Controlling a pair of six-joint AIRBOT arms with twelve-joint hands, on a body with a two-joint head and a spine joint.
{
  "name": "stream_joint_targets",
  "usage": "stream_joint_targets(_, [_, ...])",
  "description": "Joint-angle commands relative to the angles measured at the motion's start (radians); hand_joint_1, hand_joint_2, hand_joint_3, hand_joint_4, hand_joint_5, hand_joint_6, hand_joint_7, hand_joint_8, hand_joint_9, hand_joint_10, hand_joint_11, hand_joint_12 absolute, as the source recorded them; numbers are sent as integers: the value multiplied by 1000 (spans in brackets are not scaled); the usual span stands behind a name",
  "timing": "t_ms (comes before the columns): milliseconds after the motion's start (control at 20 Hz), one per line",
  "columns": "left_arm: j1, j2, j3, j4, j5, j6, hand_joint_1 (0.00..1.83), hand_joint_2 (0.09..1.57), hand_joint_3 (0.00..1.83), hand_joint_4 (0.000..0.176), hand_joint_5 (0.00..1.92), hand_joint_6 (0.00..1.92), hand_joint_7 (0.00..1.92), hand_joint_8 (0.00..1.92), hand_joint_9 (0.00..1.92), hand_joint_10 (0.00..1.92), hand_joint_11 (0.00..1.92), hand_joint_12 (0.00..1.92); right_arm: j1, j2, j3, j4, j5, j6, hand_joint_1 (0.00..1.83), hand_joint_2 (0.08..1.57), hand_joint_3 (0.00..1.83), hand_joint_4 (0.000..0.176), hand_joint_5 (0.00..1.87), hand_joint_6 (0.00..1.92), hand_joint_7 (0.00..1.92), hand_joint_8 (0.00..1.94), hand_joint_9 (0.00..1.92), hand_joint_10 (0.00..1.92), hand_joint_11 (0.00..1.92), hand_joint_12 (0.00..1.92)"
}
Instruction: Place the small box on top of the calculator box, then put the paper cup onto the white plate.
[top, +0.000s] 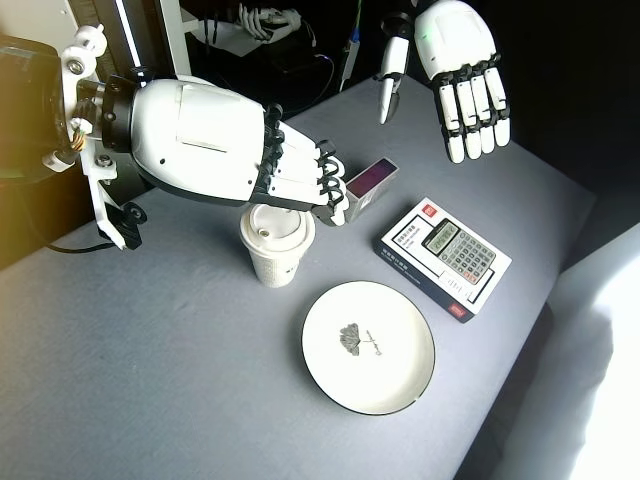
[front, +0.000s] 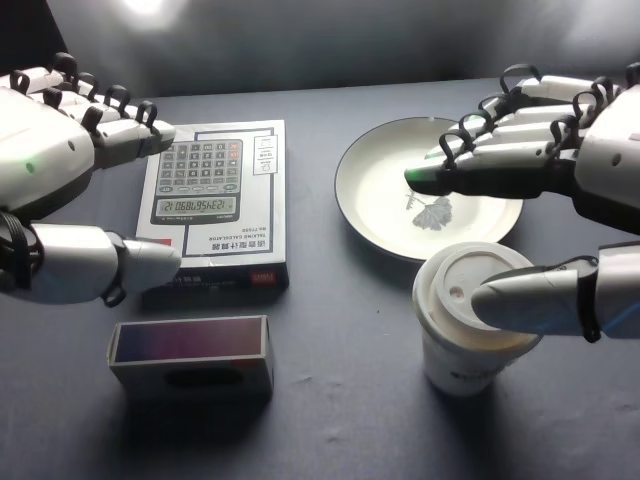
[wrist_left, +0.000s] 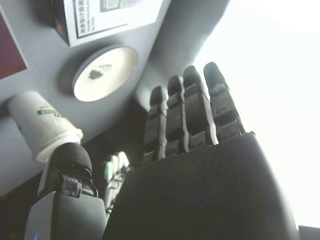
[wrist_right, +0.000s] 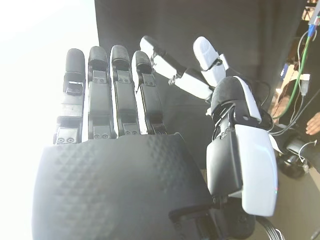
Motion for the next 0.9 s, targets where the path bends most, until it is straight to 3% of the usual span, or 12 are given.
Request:
stream_joint_targets(0, [-14, 7, 7, -27, -25, 41, 316, 1149, 0, 0, 151, 1, 185, 1, 186, 2, 0, 404, 0, 10, 0, 15, 148, 14, 63, 1209, 5, 0, 324, 15, 328, 9, 271, 8, 0, 651])
stream_joint_targets(100, [-4, 8, 4, -53, -15, 70, 316, 1149, 0, 0, 151, 1, 185, 1, 186, 2, 0, 404, -18, 12, 4, 15, 168, 20, 63, 1209, 5, 0, 324, 15, 328, 9, 271, 8, 0, 651])
stream_joint_targets(150, [0, 8, 4, -49, -15, 70, 523, 1118, 0, 0, 79, 0, 143, 0, 129, 0, 0, 279, -19, 11, 10, 15, 171, 33, 134, 1201, 1, 0, 351, 14, 348, 8, 287, 9, 0, 669])
stream_joint_targets(250, [12, 6, 10, -39, -13, 52, 883, 1015, 0, 0, 62, 2, 105, 0, 82, 0, 0, 207, -19, 11, 19, 15, 173, 51, 143, 1219, 2, 0, 341, 2, 321, 3, 263, 4, 0, 599])
stream_joint_targets(300, [28, 3, 12, -5, -15, 7, 891, 1024, 0, 0, 55, 0, 94, 0, 73, 0, 0, 203, -20, 11, 19, 15, 173, 51, 157, 1222, 2, 0, 344, 3, 324, 3, 265, 5, 0, 611])
stream_joint_targets(400, [111, -8, 7, 189, -89, -244, 1092, 962, 0, 0, 126, 1, 146, 0, 147, 5, 0, 391, -22, 11, 19, 15, 173, 51, 179, 1230, 2, 0, 362, 1, 333, 0, 270, 1, 0, 657])
stream_joint_targets(500, [185, -23, -3, 302, -161, -398, 1140, 977, 3, 0, 127, 0, 141, 0, 142, 2, 0, 371, -23, 10, 19, 15, 173, 51, 219, 1232, 1, 0, 378, 4, 357, 5, 287, 6, 0, 672])
stream_joint_targets(650, [291, -55, -24, 349, -279, -517, 1130, 987, 5, 0, 139, 1, 148, 0, 149, 2, 0, 378, -23, 10, 19, 15, 173, 51, 219, 1236, 2, 0, 373, 0, 362, 0, 300, 4, 0, 746])
stream_joint_targets(850, [346, -108, -43, 312, -353, -531, 1092, 1023, 4, 0, 155, 2, 172, 3, 164, 2, 0, 401, -23, 9, 19, 15, 173, 51, 266, 1234, 0, 0, 376, 3, 377, 3, 307, 2, 0, 758])
